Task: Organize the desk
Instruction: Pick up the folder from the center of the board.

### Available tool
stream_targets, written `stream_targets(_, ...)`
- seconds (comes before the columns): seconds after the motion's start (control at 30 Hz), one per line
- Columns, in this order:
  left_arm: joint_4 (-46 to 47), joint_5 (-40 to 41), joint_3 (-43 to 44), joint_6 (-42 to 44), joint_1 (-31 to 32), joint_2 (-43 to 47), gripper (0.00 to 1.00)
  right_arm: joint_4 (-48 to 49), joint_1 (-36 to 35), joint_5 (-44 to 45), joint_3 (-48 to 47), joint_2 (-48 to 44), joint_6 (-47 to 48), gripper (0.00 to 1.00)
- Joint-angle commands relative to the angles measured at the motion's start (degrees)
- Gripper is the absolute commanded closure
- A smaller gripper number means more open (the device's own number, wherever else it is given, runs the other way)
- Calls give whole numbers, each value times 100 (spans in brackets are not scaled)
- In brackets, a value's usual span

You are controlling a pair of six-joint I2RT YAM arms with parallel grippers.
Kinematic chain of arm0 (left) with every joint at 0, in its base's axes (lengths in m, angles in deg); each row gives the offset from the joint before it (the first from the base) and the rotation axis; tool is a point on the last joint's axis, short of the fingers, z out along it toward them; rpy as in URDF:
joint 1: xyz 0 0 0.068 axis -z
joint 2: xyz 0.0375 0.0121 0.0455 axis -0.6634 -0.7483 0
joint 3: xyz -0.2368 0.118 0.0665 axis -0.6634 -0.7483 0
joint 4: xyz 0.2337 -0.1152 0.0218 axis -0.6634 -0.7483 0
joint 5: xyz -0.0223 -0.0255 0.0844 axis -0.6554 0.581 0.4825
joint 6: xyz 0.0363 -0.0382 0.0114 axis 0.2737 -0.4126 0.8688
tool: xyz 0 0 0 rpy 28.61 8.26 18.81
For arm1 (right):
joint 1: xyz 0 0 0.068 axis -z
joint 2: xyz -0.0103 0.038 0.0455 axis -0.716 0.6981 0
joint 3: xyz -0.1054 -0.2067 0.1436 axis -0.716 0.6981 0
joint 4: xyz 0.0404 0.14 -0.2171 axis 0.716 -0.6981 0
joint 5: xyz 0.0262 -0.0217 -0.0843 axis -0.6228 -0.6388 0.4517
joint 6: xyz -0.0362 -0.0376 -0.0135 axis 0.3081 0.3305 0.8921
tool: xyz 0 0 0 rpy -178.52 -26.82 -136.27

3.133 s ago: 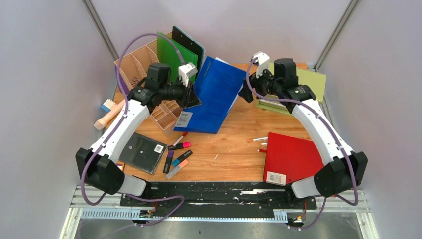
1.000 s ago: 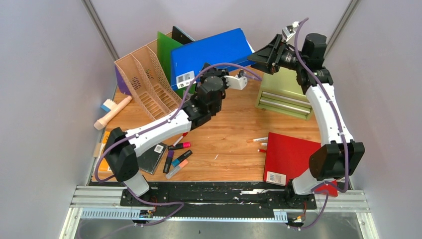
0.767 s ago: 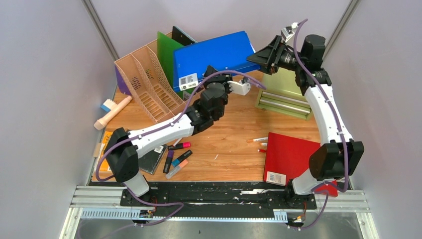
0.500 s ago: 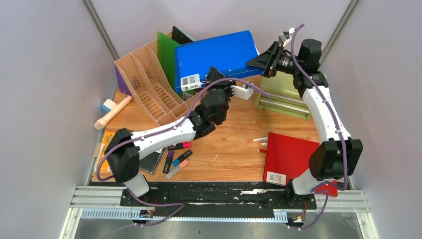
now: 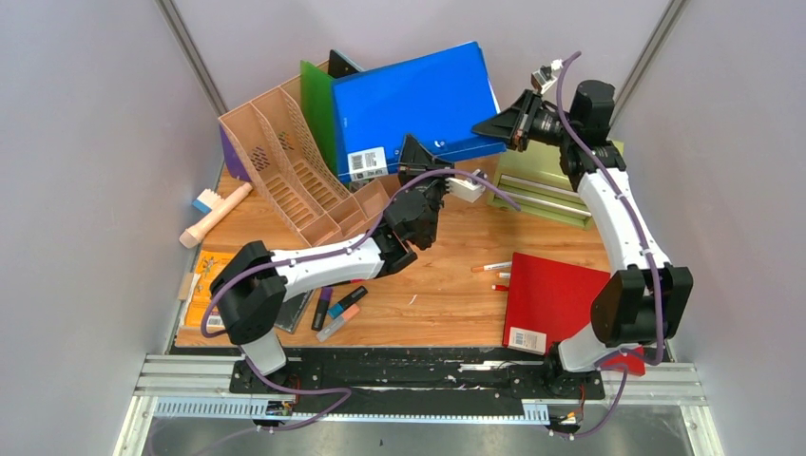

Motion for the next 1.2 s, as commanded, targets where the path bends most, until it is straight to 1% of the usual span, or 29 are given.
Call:
stream_targets(0.0,524,83,-107,273,66,117,67,335,259,38,-38,-398,141,100)
stream_targets(0.03,504,86,-184,208,73,136,50,336,455,31,-36,-438,141,100)
stream_targets(0.07,485,86,-230,157,75,149,43,337,552,29,-40,-486,146,100)
stream_targets(0.1,476,88,-326,132,67,171,32,337,639,30,-40,-526,161,100)
stream_targets(0.13,438,91,-372,66,71,184,27,334,733,30,-45,-564,176,100)
stream_targets(0.17,400,86,-483,16,71,223,18,336,816,27,-51,-601,212,100)
stream_targets(0.2,266,86,-529,-108,69,250,13,334,911,27,-64,-636,256,100)
stream_targets(0.23,10,92,-621,-211,68,330,5,321,1005,33,-69,-661,300,100)
stream_targets(0.27,-157,86,-655,-482,72,378,2,325,1096,28,-79,-683,338,100)
stream_targets(0.3,-629,74,-709,-662,75,520,1,316,1183,23,-86,-696,396,100)
stream_targets(0.33,-969,35,-697,-1155,71,614,0,289,1273,39,-100,-718,522,100)
stream_targets(0.37,-1808,-60,-662,-1442,75,823,0,208,1305,79,-129,-732,679,100)
stream_targets(0.4,-2279,-153,-505,-2158,71,937,0,81,1323,131,-189,-748,904,100)
stream_targets(0.43,-3304,-384,-386,-2563,64,1163,0,-59,1326,180,-265,-759,1121,100)
stream_targets(0.47,-3809,-534,-100,-3282,61,1256,0,-174,1325,200,-356,-767,1341,100)
stream_targets(0.5,-4858,-827,80,-3915,46,1396,0,-260,1326,195,-427,-764,1534,100)
stream_targets(0.53,-5276,-966,410,-4184,18,1473,0,-364,1327,171,-515,-768,1751,100)
stream_targets(0.57,-5976,-1267,572,-4584,-6,1508,0,-472,1327,159,-587,-780,1970,100)
stream_targets(0.67,-7036,-1942,1344,-5235,-192,1625,0,-853,1326,167,-751,-907,2660,100)
stream_targets(0.73,-7889,-2605,1856,-5710,-439,1656,0,-1246,1326,151,-890,-1006,3234,100)
stream_targets(0.77,-8066,-3111,2199,-5998,-533,1661,0,-1529,1324,130,-945,-1083,3606,100)
stream_targets(0.8,-8333,-3348,2359,-6118,-753,1660,0,-1670,1326,123,-974,-1133,3773,100)
stream_targets(0.83,-8442,-3811,2674,-6333,-870,1654,0,-1841,1322,123,-964,-1222,4088,100)
stream_targets(0.9,-8684,-4435,2964,-6574,-1233,1620,0,-2135,1317,89,-918,-1378,4516,100)
stream_targets(0.97,-8879,-5039,3553,-6776,-1633,1534,0,-2508,1309,1,-856,-1514,4922,100)
stream_targets(1.0,-9004,-5508,3695,-6837,-1889,1457,0,-2698,1290,-47,-835,-1593,5155,100)
stream_targets(1.03,-9081,-5742,3975,-6935,-2160,1381,0,-2888,1265,-108,-808,-1652,5381,100)
stream_targets(1.07,-9210,-6222,4099,-6988,-2281,1309,0,-3091,1232,-149,-796,-1701,5617,100)
stream_targets(1.17,-9444,-7071,4545,-6986,-2790,1138,0,-3735,1085,-267,-782,-1838,6468,100)
